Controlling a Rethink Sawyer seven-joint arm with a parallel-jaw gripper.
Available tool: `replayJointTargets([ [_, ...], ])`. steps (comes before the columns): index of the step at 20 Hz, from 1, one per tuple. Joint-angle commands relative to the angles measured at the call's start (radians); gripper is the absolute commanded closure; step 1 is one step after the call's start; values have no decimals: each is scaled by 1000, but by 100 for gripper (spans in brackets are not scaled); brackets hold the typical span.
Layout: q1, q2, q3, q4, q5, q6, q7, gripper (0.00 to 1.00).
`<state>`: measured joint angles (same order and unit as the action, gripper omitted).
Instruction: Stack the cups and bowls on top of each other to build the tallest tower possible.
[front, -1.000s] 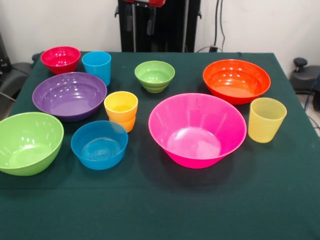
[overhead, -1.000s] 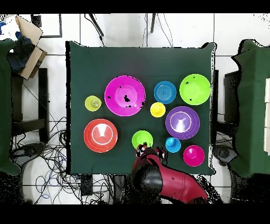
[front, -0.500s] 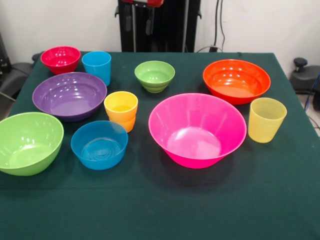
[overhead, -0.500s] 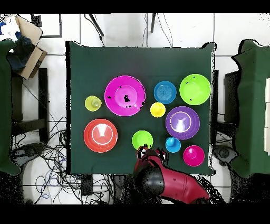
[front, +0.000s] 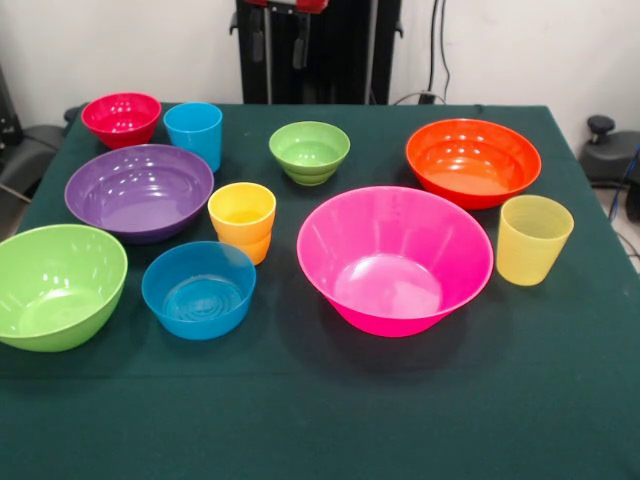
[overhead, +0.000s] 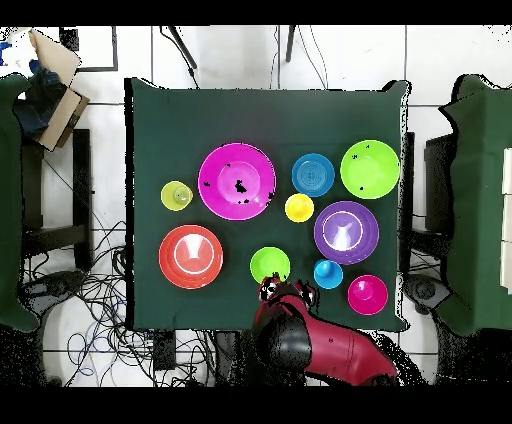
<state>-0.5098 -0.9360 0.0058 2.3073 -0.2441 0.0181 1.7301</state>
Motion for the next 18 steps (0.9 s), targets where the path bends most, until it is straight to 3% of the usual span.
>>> replayJointTargets([
  [1,22,45,73,37,-40,-29,129,0],
  [13,28,39,77,55,-30,-28,142,0],
  [18,13,40,64,83,-63,-66,137,0],
])
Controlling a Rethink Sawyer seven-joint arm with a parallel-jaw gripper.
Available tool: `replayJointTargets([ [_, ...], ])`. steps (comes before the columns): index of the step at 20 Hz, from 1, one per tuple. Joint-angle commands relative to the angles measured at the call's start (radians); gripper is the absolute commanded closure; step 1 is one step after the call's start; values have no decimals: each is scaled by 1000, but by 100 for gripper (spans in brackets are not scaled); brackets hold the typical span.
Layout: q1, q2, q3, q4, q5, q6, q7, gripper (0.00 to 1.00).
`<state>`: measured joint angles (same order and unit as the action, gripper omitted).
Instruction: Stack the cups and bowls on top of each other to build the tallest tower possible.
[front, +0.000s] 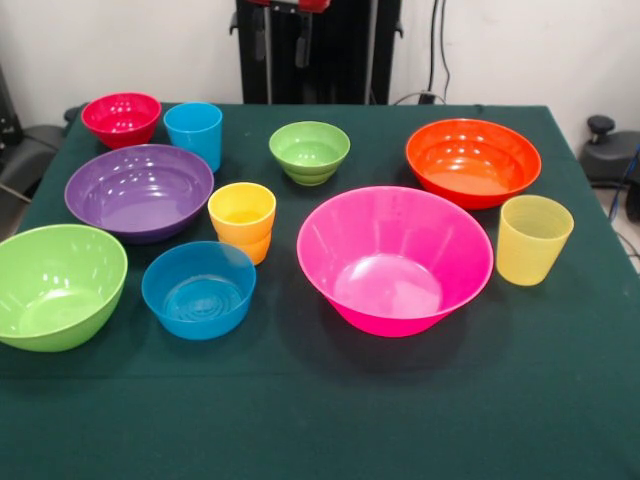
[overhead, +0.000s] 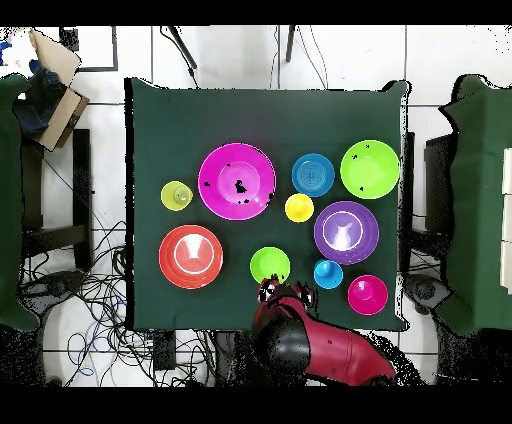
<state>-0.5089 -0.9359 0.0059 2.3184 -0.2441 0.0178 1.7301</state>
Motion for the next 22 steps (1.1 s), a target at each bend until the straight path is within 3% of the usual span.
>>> replayJointTargets([
  [1,4,37,61,83,-74,-78,135,0],
  [5,-48,-7,59,142,-132,-99,119,0],
  [9,-155,2,51,168,-252,-116,69,0],
  [10,-230,-25,84,186,-281,-82,42,0],
  [11,-253,-47,101,191,-287,-57,34,0],
  [13,-389,-143,197,229,-291,22,-16,0],
  [14,-487,-208,268,259,-273,67,-55,0],
  [16,-519,-270,292,258,-243,97,-65,0],
  [18,-463,-284,258,224,-228,114,-42,0],
  [19,-380,-255,210,191,-232,105,3,0],
  [22,-283,-134,148,99,-256,49,66,0],
])
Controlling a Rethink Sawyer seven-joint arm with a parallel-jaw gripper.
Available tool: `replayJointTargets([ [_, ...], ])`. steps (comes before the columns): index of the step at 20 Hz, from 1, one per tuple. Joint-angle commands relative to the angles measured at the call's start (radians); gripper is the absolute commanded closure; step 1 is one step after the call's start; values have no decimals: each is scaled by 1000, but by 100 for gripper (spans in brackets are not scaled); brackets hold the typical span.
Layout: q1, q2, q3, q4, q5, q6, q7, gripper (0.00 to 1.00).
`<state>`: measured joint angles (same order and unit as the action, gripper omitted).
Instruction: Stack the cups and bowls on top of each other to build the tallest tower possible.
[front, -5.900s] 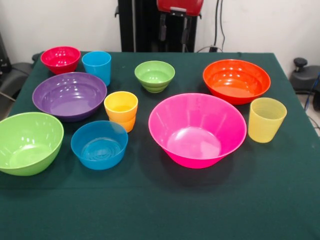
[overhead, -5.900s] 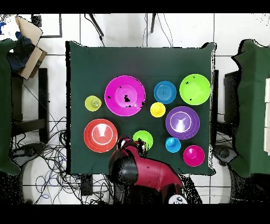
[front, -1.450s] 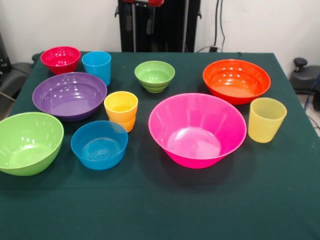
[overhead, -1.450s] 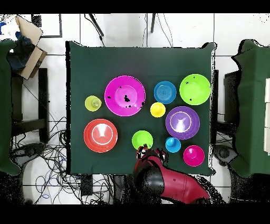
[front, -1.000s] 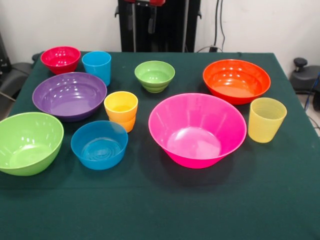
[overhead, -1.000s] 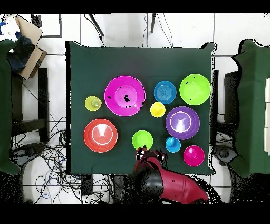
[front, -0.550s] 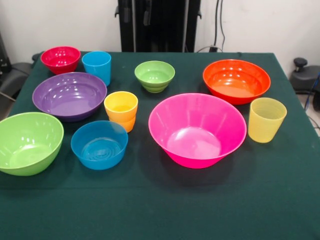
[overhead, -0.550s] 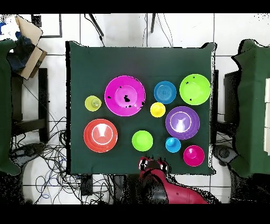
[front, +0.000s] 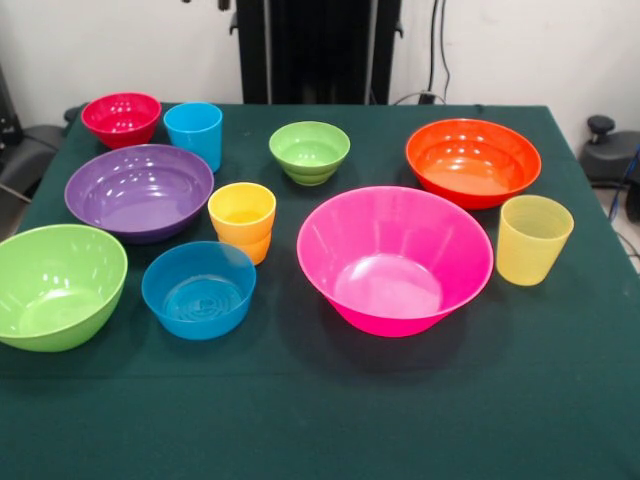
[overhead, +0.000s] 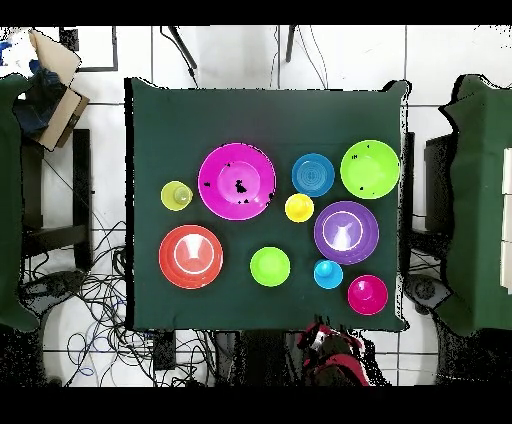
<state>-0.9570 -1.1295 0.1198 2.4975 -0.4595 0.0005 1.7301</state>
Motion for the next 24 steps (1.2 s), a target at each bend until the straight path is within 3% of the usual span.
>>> replayJointTargets([
  [1,186,91,26,-102,-42,53,74,0],
  [6,248,210,12,-179,-30,0,93,0],
  [16,297,272,-14,-239,-5,-6,117,0],
  [21,304,231,-11,-246,20,47,116,0],
  [24,309,156,-6,-231,45,115,105,0],
])
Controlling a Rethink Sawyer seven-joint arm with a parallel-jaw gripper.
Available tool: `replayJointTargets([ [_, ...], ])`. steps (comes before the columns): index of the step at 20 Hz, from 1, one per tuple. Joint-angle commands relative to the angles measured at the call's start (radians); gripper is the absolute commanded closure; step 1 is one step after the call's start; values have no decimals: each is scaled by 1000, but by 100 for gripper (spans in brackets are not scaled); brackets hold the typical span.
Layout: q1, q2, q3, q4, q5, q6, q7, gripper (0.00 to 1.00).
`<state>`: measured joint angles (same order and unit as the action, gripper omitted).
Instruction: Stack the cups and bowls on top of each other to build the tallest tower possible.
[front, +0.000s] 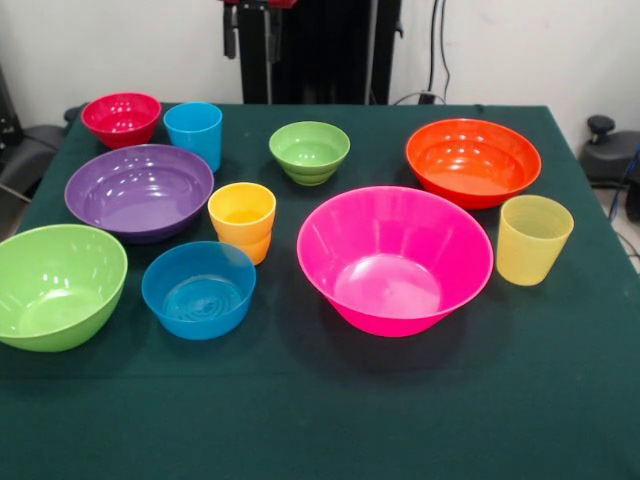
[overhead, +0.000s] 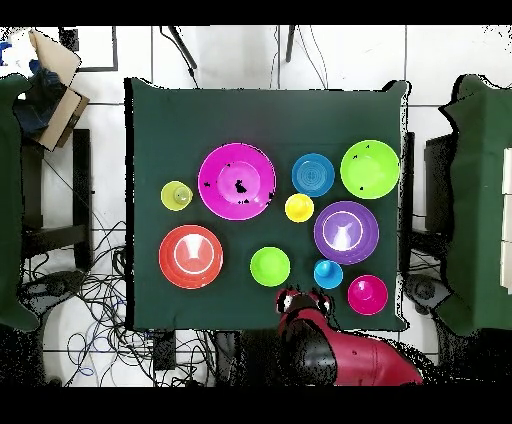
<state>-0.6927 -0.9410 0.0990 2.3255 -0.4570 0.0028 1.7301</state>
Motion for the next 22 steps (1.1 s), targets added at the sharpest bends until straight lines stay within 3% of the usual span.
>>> replayJointTargets([
  [1,42,-61,22,-48,51,134,99,0],
  [4,-38,-202,88,30,82,214,35,0],
  [10,-212,-326,247,212,72,164,-12,0],
  [12,-267,-343,316,265,62,133,-17,0],
  [14,-276,-311,322,281,9,88,7,0],
  [15,-250,-284,292,264,-19,73,24,0],
  [18,-97,-165,84,183,-121,-11,93,0],
  [22,23,-23,-21,87,-102,-62,151,0],
])
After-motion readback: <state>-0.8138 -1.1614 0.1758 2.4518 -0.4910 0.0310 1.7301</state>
